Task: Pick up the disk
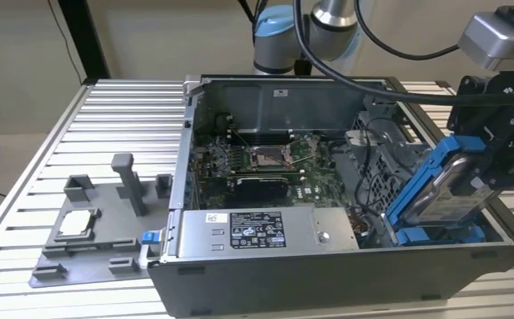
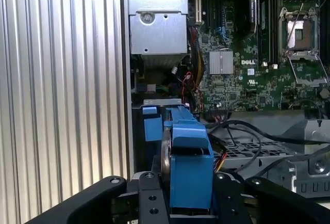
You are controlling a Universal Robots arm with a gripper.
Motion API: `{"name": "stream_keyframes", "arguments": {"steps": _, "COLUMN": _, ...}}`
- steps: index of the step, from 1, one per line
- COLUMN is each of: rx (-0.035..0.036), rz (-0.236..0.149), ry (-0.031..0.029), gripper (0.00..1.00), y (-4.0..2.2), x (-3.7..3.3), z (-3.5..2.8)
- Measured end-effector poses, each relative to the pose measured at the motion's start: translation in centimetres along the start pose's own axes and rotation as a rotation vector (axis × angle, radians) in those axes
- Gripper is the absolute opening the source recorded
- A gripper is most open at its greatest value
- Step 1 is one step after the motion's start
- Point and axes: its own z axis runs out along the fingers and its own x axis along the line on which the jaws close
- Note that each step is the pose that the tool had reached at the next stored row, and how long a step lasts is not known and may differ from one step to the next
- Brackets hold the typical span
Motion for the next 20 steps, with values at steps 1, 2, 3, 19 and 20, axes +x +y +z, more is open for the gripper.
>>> {"name": "stream_keyframes", "arguments": {"steps": 1, "rx": 0.0001, "rz": 0.0, "ry": -0.0001, "gripper": 0.0, "y": -0.01, "x": 0.01, "z": 0.13}}
{"name": "stream_keyframes", "arguments": {"steps": 2, "rx": 0.0001, "rz": 0.001, "ry": -0.0002, "gripper": 0.0, "y": -0.01, "x": 0.01, "z": 0.26}}
{"name": "stream_keyframes", "arguments": {"steps": 3, "rx": 0.0001, "rz": 0.001, "ry": -0.0003, "gripper": 0.0, "y": -0.02, "x": 0.02, "z": 0.37}}
{"name": "stream_keyframes", "arguments": {"steps": 19, "rx": 0.0001, "rz": 0.001, "ry": -0.0002, "gripper": 1.0, "y": -0.05, "x": 0.08, "z": 1.18}}
{"name": "stream_keyframes", "arguments": {"steps": 20, "rx": 0.0, "rz": 0.001, "ry": -0.0003, "gripper": 1.0, "y": -0.05, "x": 0.08, "z": 1.18}}
